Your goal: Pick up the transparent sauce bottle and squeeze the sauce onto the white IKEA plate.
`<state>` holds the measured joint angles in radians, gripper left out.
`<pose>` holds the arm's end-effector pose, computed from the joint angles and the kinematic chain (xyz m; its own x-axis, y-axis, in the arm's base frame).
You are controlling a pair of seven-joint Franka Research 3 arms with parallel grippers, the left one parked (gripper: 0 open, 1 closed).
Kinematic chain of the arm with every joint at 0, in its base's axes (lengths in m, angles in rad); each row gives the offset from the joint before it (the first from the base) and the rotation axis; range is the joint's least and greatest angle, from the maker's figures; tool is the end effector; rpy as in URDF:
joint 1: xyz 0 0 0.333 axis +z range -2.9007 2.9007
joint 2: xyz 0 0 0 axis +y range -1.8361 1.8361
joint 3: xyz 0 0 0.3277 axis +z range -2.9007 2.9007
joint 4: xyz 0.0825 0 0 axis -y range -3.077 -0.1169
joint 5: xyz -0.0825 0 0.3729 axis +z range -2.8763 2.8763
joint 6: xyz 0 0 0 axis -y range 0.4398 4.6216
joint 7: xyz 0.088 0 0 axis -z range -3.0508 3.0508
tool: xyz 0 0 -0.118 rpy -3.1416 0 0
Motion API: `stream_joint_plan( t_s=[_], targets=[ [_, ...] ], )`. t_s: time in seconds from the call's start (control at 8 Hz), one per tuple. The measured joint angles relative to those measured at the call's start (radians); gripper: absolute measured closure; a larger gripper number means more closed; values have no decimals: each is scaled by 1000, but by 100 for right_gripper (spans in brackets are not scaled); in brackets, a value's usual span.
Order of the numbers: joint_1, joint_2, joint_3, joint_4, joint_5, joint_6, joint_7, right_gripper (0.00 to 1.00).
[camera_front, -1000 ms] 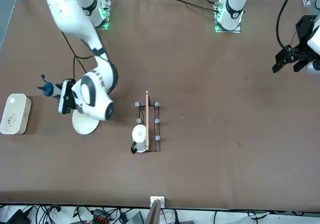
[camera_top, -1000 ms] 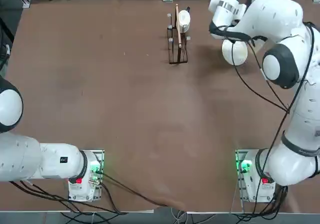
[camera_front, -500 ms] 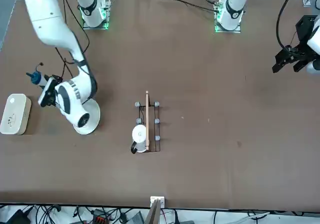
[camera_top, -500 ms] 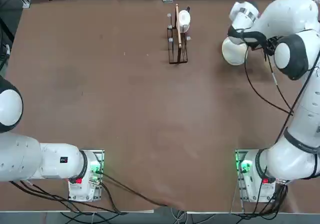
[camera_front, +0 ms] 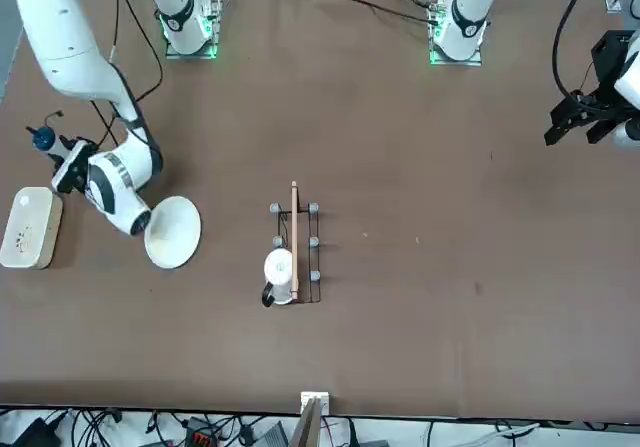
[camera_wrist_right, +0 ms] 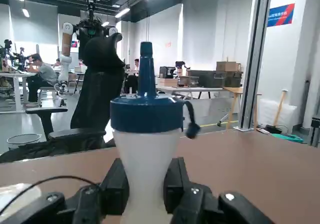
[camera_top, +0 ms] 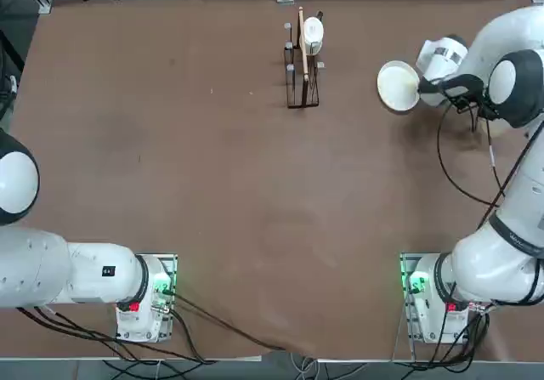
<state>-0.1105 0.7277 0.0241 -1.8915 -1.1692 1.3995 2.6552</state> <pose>0.5128 -0.1661 0.1557 -0.0164 -0.0588 0.9981 -0.8654 0.5008 0.0153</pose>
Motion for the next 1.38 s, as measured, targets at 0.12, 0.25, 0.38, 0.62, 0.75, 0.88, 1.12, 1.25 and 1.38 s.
stream_joint_plan(
  t_s=[0.12,0.25,0.38,0.62,0.75,0.88,1.12,1.25,1.38],
  targets=[
    [-11,0,0,-22,-9,17,16,63],
    [-9,0,4,-37,-9,22,26,63],
    [-9,0,7,-53,-9,29,41,63],
    [-10,0,7,-77,-9,50,58,63],
    [-10,0,7,-81,-9,56,59,63],
    [-10,1,7,-85,-9,65,59,63],
    [-8,8,7,-88,-12,62,59,56],
    [-6,12,8,-89,-13,57,59,46],
    [-4,18,12,-95,-13,58,61,29]
  ],
)
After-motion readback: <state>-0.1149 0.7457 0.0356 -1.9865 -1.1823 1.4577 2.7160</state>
